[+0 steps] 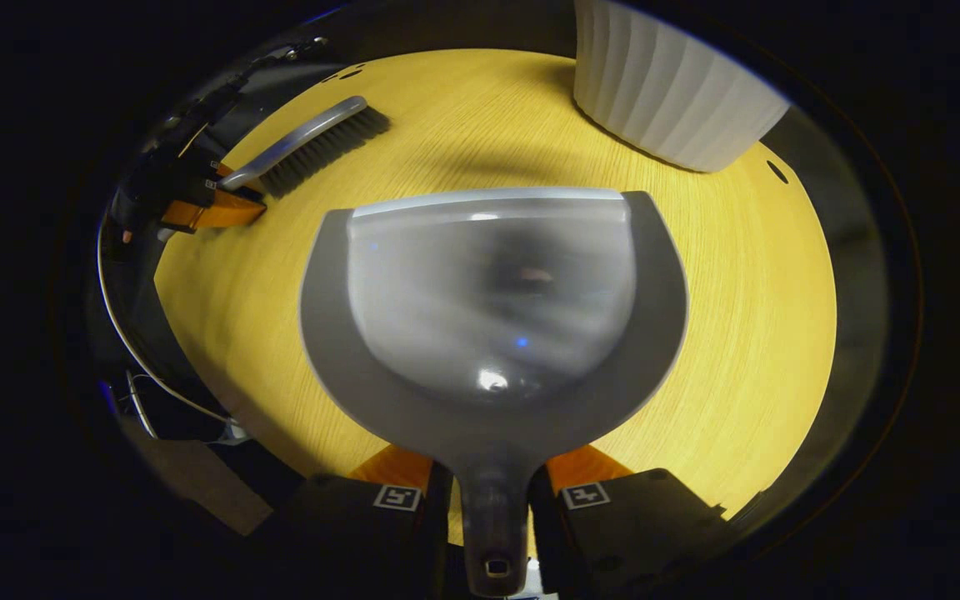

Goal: Pick up the small broom and dustpan from the desktop, sweep the trash into the dustpan with the broom, and then empty the trash into the garbage bin.

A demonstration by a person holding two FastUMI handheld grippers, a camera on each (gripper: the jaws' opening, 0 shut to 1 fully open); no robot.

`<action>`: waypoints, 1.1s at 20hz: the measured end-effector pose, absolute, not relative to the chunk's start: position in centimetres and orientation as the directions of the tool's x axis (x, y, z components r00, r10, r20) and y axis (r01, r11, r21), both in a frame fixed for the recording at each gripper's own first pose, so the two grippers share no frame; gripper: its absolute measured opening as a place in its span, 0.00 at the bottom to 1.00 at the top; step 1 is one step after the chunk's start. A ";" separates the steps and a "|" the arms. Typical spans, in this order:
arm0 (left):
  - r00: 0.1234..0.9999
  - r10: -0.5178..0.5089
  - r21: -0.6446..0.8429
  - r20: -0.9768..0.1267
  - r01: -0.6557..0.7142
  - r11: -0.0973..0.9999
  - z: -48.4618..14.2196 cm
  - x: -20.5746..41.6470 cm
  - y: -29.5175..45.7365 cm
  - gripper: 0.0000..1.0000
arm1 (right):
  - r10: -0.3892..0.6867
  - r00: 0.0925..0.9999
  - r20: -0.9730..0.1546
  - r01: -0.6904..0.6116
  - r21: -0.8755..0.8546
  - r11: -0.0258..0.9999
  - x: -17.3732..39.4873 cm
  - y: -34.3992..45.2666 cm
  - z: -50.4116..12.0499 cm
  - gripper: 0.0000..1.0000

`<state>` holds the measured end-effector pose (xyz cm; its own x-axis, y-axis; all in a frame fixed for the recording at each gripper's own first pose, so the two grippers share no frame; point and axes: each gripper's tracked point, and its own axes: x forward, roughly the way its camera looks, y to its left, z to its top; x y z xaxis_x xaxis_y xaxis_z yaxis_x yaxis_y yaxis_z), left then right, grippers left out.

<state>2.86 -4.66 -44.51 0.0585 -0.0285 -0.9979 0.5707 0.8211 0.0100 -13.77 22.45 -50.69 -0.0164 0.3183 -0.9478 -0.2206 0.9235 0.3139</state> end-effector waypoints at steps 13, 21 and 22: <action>0.149 -0.042 0.050 -0.988 0.558 0.829 -41.5 3.1 -4.0 0.87 | 0.356 0.057 -0.933 -0.209 0.337 0.918 -12.9 22.0 -48.0 0.86; 0.345 -0.102 0.110 -0.933 0.543 0.832 -35.0 4.9 -5.5 0.89 | 0.377 0.185 -0.908 -0.192 0.343 0.920 -10.7 20.3 -43.0 0.99; 0.378 -0.109 0.121 -0.919 0.535 0.836 -33.9 5.3 -5.6 0.89 | 0.380 0.210 -0.901 -0.188 0.344 0.920 -10.2 20.1 -42.1 0.99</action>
